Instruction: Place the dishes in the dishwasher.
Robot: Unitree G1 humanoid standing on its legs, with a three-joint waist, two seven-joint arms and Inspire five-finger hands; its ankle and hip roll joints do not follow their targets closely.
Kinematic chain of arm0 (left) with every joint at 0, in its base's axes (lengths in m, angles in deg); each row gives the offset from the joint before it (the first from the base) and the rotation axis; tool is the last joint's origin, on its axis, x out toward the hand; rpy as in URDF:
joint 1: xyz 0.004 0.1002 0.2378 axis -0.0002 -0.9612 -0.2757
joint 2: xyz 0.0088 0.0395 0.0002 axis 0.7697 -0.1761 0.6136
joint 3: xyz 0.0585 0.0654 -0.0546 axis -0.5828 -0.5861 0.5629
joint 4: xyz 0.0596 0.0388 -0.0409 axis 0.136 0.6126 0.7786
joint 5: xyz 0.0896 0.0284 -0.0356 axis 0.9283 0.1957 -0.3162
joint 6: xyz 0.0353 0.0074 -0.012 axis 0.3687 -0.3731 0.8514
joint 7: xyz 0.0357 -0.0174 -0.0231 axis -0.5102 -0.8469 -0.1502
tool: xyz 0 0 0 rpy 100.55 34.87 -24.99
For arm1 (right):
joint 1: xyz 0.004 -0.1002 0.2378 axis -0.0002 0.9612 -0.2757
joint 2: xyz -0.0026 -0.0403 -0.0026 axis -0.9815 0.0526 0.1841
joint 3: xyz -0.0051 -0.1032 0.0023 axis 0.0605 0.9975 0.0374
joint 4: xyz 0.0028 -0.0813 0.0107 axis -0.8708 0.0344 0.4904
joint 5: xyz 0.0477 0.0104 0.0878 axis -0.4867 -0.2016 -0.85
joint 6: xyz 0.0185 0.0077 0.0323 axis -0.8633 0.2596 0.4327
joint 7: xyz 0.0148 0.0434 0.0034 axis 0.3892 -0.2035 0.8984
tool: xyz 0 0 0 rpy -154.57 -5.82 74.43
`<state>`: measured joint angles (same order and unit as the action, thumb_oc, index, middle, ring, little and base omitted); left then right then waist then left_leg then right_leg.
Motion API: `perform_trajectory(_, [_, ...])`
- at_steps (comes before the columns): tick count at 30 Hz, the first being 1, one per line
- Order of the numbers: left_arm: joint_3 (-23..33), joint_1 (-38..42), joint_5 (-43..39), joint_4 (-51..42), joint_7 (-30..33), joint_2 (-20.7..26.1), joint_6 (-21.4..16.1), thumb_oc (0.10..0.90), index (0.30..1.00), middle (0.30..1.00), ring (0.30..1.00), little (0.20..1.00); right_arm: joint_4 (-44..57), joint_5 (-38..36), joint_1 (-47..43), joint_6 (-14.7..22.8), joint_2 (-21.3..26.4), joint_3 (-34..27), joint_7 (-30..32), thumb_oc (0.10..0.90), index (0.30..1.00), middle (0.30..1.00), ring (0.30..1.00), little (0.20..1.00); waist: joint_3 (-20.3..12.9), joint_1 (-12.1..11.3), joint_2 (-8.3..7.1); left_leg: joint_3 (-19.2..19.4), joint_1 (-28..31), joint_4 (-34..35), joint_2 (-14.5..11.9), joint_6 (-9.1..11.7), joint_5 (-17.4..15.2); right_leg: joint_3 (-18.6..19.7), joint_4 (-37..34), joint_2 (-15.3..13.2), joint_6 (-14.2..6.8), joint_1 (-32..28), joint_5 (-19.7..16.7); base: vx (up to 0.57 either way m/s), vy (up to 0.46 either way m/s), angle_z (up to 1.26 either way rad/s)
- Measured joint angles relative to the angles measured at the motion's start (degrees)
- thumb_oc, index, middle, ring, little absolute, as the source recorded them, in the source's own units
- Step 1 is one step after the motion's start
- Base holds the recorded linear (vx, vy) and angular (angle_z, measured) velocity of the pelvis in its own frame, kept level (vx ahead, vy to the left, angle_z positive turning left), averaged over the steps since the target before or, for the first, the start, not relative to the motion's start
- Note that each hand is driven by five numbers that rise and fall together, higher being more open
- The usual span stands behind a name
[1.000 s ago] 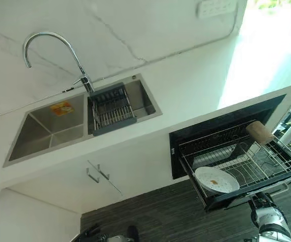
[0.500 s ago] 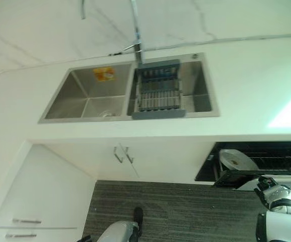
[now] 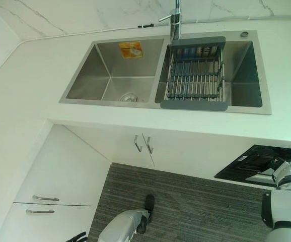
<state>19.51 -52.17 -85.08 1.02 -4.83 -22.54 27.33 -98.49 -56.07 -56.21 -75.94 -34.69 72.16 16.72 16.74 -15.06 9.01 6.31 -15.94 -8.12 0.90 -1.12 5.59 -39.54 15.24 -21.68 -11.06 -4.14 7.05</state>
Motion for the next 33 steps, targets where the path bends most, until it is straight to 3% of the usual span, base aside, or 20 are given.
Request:
perform_trajectory(3, [-0.01, 0.92, -0.02, 0.22, -0.89, 0.0, -0.52, 0.8, 0.9, 0.9, 0.9, 0.9, 0.05, 0.54, 0.05, 1.67, -1.6, -0.14, -1.54, 0.4, 0.3, 0.3, 0.3, 0.3, 1.28, 1.31, -1.72, -0.06, -0.33, -0.85, 0.07, -0.28, -0.05, 0.05, -0.09, 0.03, -0.23, 0.02, -0.22, -0.04, 0.068, 0.0])
perform_trajectory(6, [0.04, 2.16, -0.4, 0.54, -2.33, -0.06, -1.91, 0.8, 0.9, 0.9, 0.9, 0.9, 7.63, 2.13, 4.13, 5.51, -5.88, -1.24, -3.97, 0.8, 0.9, 0.9, 0.9, 0.9, 3.66, 3.12, -4.44, 1.44, -1.22, -3.0, -1.1, -0.58, -1.39, 2.05, 0.0, 0.45, -0.2, 1.33, -0.57, -0.05, 0.193, -0.3])
perform_trajectory(7, [0.23, 3.51, -0.66, 0.29, -2.04, -0.25, -1.92, 0.8, 0.9, 0.9, 0.9, 0.9, 17.88, -0.37, 13.46, 9.04, -9.69, -3.9, -5.98, 0.8, 0.9, 0.9, 0.9, 0.9, 4.52, 4.68, -5.84, 1.94, -2.06, -7.04, -2.09, -0.69, -3.71, 3.3, -0.15, 0.26, -0.21, 1.78, -1.07, -0.06, 0.345, -0.72])
perform_trajectory(9, [1.26, 6.1, -0.08, 4.31, -2.21, 1.09, -1.88, 0.8, 0.9, 0.9, 0.9, 0.9, 39.64, -4.4, 29.39, 15.63, -25.37, -8.25, -17.97, 0.8, 0.9, 0.9, 0.9, 0.9, 5.05, 8.79, -8.11, 5.89, -2.02, -13.64, -3.89, -1.77, -9.43, 8.38, 0.41, 0.61, 0.26, 1.56, -2.96, -0.03, 0.338, -0.92])
perform_trajectory(11, [3.32, 10.3, -2.64, 2.44, -2.11, 1.27, -3.72, 0.8, 0.9, 0.9, 0.9, 0.9, 41.74, -4.53, 34.08, 17.1, -33.21, -6.06, -19.42, 0.8, 0.9, 0.9, 0.9, 0.9, 4.71, 8.83, -9.55, 8.02, -1.69, -15.45, -2.89, -2.2, -10.42, 9.27, 0.14, -2.24, 2.22, 3.71, -7.2, 0.0, 0.445, -0.25])
perform_trajectory(12, [3.49, 11.02, -2.75, 1.24, -1.96, 1.23, -3.7, 0.8, 0.9, 0.9, 0.9, 0.9, 45.66, -4.3, 37.36, 19.7, -35.82, -5.34, -20.21, 0.8, 0.9, 0.9, 0.9, 0.9, 4.45, 9.0, -9.35, 7.69, -1.49, -22.86, -3.04, -3.28, -15.23, 10.17, 1.42, -2.45, 2.18, 3.64, -7.32, 0.04, 0.406, -0.3])
perform_trajectory(13, [3.93, 10.91, -2.76, 0.34, -1.93, 0.1, -3.89, 0.8, 0.9, 0.9, 0.9, 0.9, 47.12, -2.36, 39.53, 21.13, -38.62, -2.05, -21.76, 0.8, 0.9, 0.9, 0.9, 0.9, 3.59, 8.83, -9.68, 7.92, 1.62, -19.65, -2.08, -5.47, -17.98, 11.9, 3.18, -3.37, 1.68, 4.47, -8.36, 0.04, 0.299, -0.45])
perform_trajectory(16, [2.62, 11.23, -2.75, -2.24, -2.13, -0.66, -5.86, 0.8, 0.9, 0.9, 0.9, 0.9, 43.85, 0.59, 41.66, 19.78, -38.98, 1.61, -22.21, 0.8, 0.9, 0.9, 0.9, 0.9, -0.1, 9.58, -11.8, 9.31, 4.47, -15.07, 0.24, -7.2, -17.19, 13.36, 5.73, -3.73, 1.16, 5.62, -9.61, 0.03, 0.229, -0.21])
perform_trajectory(18, [2.15, 10.6, -2.73, -2.35, -2.11, -0.62, -6.2, 0.8, 0.9, 0.9, 0.9, 0.9, 42.87, 2.17, 41.87, 21.11, -38.65, -0.4, -22.3, 0.8, 0.9, 0.9, 0.9, 0.9, -1.83, 9.93, -11.25, 9.29, 5.29, -12.98, 0.46, -6.5, -16.57, 14.69, 6.53, -1.35, 0.58, 5.59, -9.42, -0.02, 0.256, -0.04])
perform_trajectory(19, [1.62, 10.52, -2.7, -2.25, -1.81, -0.83, -5.91, 0.8, 0.9, 0.9, 0.9, 0.9, 42.33, 2.2, 42.76, 22.17, -37.94, -2.03, -22.29, 0.8, 0.9, 0.9, 0.9, 0.9, -2.53, 11.23, -10.6, 9.34, 6.38, -11.0, 1.06, -5.88, -15.91, 15.13, 6.73, -0.06, 1.09, 5.56, -10.7, -0.02, 0.226, 0.15])
perform_trajectory(20, [0.73, 8.94, -2.55, -1.67, -1.12, -1.59, -4.59, 0.8, 0.9, 0.9, 0.9, 0.9, 41.19, 2.25, 43.84, 24.49, -37.15, -4.68, -22.73, 0.8, 0.9, 0.9, 0.9, 0.9, -3.44, 11.91, -7.71, 8.9, 7.97, -8.73, 1.56, -6.85, -15.02, 15.39, 9.2, 0.28, 1.58, 4.98, -13.06, 0.01, 0.021, 0.08])
perform_trajectory(21, [0.38, 8.38, -2.54, -1.4, -0.92, -1.69, -4.6, 0.8, 0.9, 0.9, 0.9, 0.9, 39.27, 2.23, 44.1, 24.33, -36.52, -4.67, -22.55, 0.8, 0.9, 0.9, 0.9, 0.9, -4.06, 12.01, -6.63, 8.87, 8.96, -6.78, 1.7, -6.32, -13.53, 16.76, 9.84, 1.88, 1.9, 5.46, -11.91, 0.01, -0.044, 0.15])
perform_trajectory(22, [0.06, 8.64, -2.55, -0.04, -0.43, -1.94, -4.54, 0.8, 0.9, 0.9, 0.9, 0.9, 37.66, 2.29, 44.15, 24.4, -35.92, -4.36, -22.52, 0.8, 0.9, 0.9, 0.9, 0.9, -4.2, 12.09, -5.27, 7.51, 9.5, -4.67, 1.55, -2.33, -12.34, 19.05, 8.38, 5.67, 3.34, 5.66, -9.72, 0.0, -0.192, 0.39])
perform_trajectory(23, [0.64, 10.1, -2.51, 0.02, 0.15, 1.01, -4.24, 0.8, 0.9, 0.9, 0.9, 0.9, 35.41, 3.75, 43.46, 24.36, -37.27, -2.62, -22.63, 0.8, 0.9, 0.9, 0.9, 0.9, -3.63, 13.96, -11.97, 5.07, 2.61, -20.93, 1.54, -2.46, -18.21, 25.91, 5.89, 2.69, 4.41, 8.43, -6.7, 0.04, -0.325, 0.24])
perform_trajectory(24, [2.28, 12.46, -2.5, 3.32, 1.64, 0.92, -1.86, 0.8, 0.9, 0.9, 0.9, 0.9, 35.25, 6.2, 43.36, 24.58, -37.07, -1.04, -23.17, 0.8, 0.9, 0.9, 0.9, 0.9, -3.09, 13.68, -12.11, 1.88, 2.4, -24.56, -2.12, -3.47, -22.5, 29.68, 8.35, 3.01, -0.2, 11.62, 0.29, 0.08, -0.449, 0.61])
perform_trajectory(25, [2.93, 14.45, -2.54, 5.33, 2.96, 1.2, -1.52, 0.8, 0.9, 0.9, 0.9, 0.9, 31.18, 7.6, 44.25, 24.38, -39.1, 0.41, -23.57, 0.8, 0.9, 0.9, 0.9, 0.9, -3.2, 14.37, -13.04, 0.3, 3.27, -19.72, -1.13, -4.29, -19.18, 29.07, 7.13, 6.57, 0.82, 13.62, 1.38, 0.08, -0.332, 0.58])
perform_trajectory(27, [3.34, 13.93, -2.53, 5.01, 2.98, 0.04, -2.19, 0.8, 0.9, 0.9, 0.9, 0.9, 26.88, 8.97, 44.78, 24.03, -40.05, 1.77, -23.66, 0.8, 0.9, 0.9, 0.9, 0.9, -3.51, 13.96, -13.53, -1.36, 4.93, -15.91, 0.16, -3.92, -17.07, 26.16, 5.91, 7.93, 1.44, 13.3, 1.16, 0.05, -0.209, 0.79])
perform_trajectory(28, [4.34, 12.74, -2.55, 5.27, 3.21, -1.46, -2.3, 0.8, 0.9, 0.9, 0.9, 0.9, 26.25, 9.89, 44.94, 23.75, -40.42, 2.86, -24.17, 0.8, 0.9, 0.9, 0.9, 0.9, -4.03, 12.97, -13.4, -1.36, 5.32, -15.44, 0.3, -4.04, -16.84, 25.34, 4.07, 9.11, 3.71, 12.52, -0.06, 0.11, -0.225, 0.35])
perform_trajectory(29, [4.78, 9.98, -2.55, 6.97, 4.38, -2.93, -1.94, 0.8, 0.9, 0.9, 0.9, 0.9, 25.99, 12.15, 44.13, 23.82, -41.17, 3.02, -24.81, 0.8, 0.9, 0.9, 0.9, 0.9, -4.35, 12.9, -12.65, -1.93, 6.26, -14.45, 0.08, -3.28, -16.25, 24.55, 2.02, 9.67, 4.93, 11.21, -2.47, 0.15, -0.254, 0.26])
perform_trajectory(33, [6.19, 7.04, -2.5, 11.8, 6.48, -5.24, -1.96, 0.8, 0.9, 0.9, 0.9, 0.9, 15.55, 19.87, 44.94, 24.15, -40.92, 9.19, -24.88, 0.8, 0.9, 0.9, 0.9, 0.9, -10.71, 10.08, -11.91, -3.52, 10.95, -7.63, -2.12, 0.31, -13.66, 21.44, 0.34, 12.35, 8.2, 6.93, -0.74, 0.17, -0.213, 0.29])
